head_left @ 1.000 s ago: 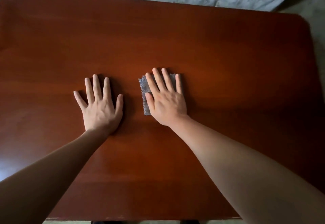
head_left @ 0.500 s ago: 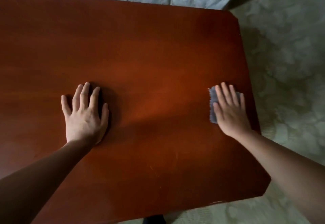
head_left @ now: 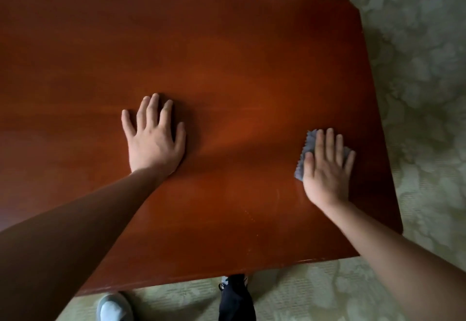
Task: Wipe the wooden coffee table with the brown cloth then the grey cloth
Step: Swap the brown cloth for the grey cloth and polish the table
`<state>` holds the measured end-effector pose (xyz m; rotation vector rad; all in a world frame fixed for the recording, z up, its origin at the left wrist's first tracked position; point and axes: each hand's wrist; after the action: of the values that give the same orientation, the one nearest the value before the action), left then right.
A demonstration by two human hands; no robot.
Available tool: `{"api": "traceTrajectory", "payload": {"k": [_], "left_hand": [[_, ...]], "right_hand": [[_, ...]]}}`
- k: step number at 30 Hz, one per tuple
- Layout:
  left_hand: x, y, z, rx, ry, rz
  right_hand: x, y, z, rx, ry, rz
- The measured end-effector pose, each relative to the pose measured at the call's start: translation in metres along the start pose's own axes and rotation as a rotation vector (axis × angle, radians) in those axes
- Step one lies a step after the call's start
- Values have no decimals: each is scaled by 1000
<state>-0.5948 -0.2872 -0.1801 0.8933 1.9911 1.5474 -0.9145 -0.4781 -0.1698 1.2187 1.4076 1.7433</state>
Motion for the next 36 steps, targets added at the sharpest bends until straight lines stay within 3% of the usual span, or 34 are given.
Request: {"api": "traceTrajectory", "payload": {"k": [6, 12, 15, 19, 23, 30, 33, 36], "left_hand": [[4, 16, 54, 213, -133, -33], [48, 40, 182, 95, -162, -122], [69, 34, 208, 79, -189, -120], [65, 27, 212, 112, -167, -85], [69, 36, 207, 54, -143, -44], [74, 49, 192, -12, -98, -51], [76, 51, 191, -10, -102, -57], [77, 51, 187, -19, -99, -39]], "right_hand": [[65, -24, 157, 70, 226, 20], [131, -45, 326, 15, 484, 78], [148, -51, 364, -16, 489, 71], [144, -47, 322, 103, 620, 47], [136, -40, 225, 133, 654, 71], [120, -22, 44, 145, 320, 150], [119, -19, 30, 111, 164, 157], [125, -24, 63, 40, -6, 112]]}}
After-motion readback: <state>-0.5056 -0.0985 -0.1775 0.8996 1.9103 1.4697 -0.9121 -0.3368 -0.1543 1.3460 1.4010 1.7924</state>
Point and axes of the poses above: each hand's wrist, its own x-axis away from the middle knuckle, its own y-axis out of the back of the hand, z = x × y, and after that the axes turned 4 degrees about z, right-handed
